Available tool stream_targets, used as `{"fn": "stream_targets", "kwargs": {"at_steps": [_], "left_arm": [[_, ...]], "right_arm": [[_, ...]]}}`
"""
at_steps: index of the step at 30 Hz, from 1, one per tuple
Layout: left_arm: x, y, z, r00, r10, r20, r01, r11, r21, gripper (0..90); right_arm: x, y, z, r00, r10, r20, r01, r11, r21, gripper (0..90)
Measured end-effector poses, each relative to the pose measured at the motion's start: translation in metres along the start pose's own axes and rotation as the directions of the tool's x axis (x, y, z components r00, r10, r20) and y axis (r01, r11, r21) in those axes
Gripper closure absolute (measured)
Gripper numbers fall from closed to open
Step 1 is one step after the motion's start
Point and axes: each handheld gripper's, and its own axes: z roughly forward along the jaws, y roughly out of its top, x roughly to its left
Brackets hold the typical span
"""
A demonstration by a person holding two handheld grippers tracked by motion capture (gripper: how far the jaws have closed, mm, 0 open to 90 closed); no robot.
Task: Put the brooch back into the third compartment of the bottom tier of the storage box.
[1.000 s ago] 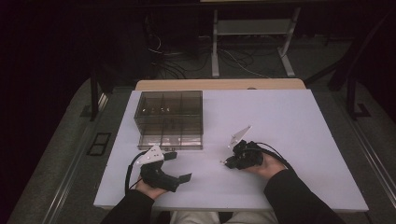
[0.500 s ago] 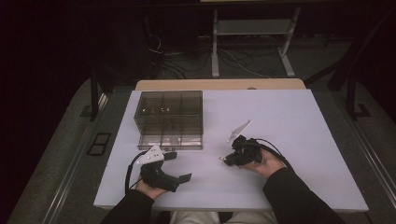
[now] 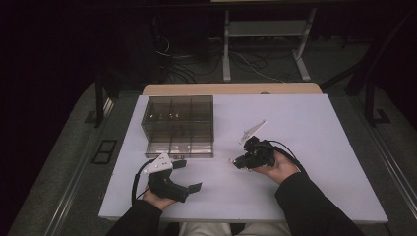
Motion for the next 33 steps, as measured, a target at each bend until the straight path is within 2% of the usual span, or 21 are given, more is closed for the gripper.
{"fn": "stream_targets", "kwargs": {"at_steps": [33], "left_arm": [[0.0,0.0,-0.001,1.0,0.001,0.001,-0.001,1.0,-0.001,0.0]], "right_arm": [[-0.002,0.043,-0.007,0.9995,-0.032,0.0,0.032,0.999,-0.04,79.1]]}}
